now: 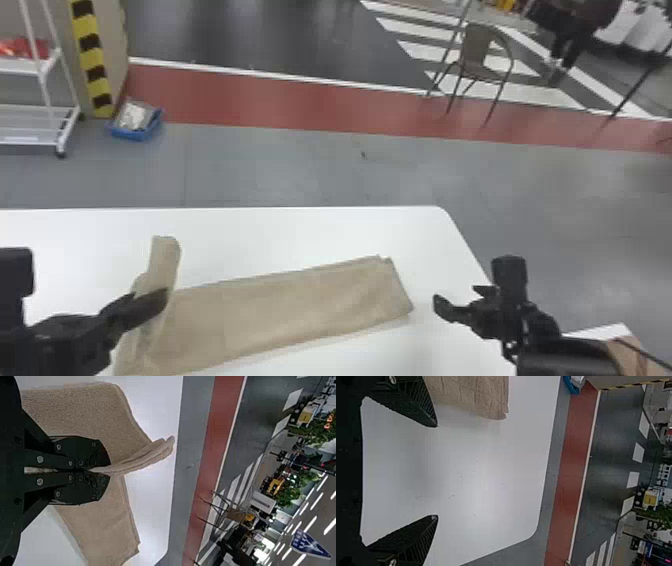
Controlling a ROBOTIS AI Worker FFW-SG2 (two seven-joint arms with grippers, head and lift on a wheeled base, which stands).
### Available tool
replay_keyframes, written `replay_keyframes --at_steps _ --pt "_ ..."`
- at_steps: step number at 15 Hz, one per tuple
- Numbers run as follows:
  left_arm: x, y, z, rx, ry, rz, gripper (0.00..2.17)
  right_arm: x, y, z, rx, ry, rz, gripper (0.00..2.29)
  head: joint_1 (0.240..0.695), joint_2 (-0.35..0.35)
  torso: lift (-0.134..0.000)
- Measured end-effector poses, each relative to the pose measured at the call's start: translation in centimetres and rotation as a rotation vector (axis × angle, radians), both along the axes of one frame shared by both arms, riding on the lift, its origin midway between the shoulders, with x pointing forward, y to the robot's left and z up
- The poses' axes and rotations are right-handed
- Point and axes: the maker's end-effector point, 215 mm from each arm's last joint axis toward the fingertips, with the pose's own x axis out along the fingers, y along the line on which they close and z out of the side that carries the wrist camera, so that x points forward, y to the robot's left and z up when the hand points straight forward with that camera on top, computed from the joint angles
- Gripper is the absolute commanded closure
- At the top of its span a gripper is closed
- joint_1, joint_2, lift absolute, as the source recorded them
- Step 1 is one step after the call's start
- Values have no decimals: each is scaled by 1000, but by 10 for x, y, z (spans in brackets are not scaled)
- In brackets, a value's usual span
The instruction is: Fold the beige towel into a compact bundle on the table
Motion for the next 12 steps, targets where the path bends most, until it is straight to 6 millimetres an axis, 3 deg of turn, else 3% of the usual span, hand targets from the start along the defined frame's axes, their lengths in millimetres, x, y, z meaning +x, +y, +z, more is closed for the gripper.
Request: replay_keyframes --at_steps 5,9,12 --pt "-3 -83 7 68 -45 -76 1851 -1 4 -2 11 -3 3 60 695 -350 0" --pt "24 -138 22 136 -133 -99 1851 -3 6 -2 10 -3 7 60 695 -350 0" --pt "22 -175 19 139 -147 -154 1851 -6 4 -3 9 -1 2 60 695 -350 0"
